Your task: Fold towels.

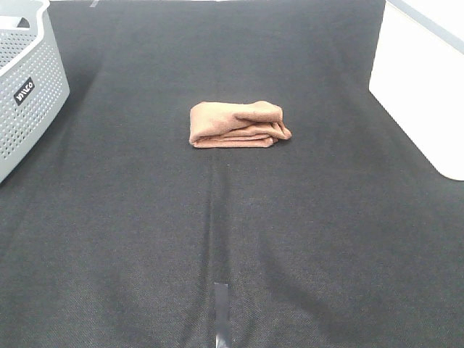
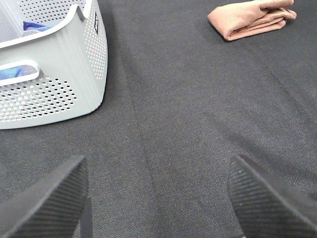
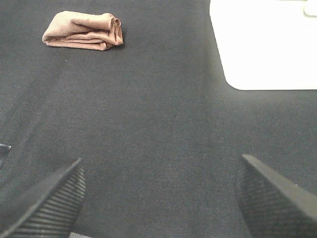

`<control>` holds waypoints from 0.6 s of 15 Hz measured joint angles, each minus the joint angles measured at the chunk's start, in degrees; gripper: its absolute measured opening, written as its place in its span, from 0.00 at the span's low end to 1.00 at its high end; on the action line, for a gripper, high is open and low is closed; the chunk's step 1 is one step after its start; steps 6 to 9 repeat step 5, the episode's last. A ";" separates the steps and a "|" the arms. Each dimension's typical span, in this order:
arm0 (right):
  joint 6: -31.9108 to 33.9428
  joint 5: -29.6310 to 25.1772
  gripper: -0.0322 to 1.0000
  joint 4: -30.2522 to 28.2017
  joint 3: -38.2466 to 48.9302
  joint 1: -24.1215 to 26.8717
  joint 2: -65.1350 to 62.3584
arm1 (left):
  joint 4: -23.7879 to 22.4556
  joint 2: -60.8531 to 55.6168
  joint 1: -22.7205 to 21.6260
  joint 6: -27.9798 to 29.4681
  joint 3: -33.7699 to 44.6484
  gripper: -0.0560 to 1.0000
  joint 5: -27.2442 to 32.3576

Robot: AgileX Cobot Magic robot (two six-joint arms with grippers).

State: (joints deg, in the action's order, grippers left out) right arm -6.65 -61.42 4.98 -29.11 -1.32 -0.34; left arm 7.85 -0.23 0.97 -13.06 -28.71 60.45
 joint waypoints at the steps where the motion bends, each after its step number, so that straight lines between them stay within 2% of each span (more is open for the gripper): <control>1: 0.00 0.00 0.79 0.00 0.00 0.00 0.00 | 0.00 0.00 0.00 0.00 0.00 0.76 0.00; 9: 0.00 0.00 0.79 0.06 0.00 0.00 0.00 | 0.00 0.00 0.00 0.00 0.00 0.76 0.00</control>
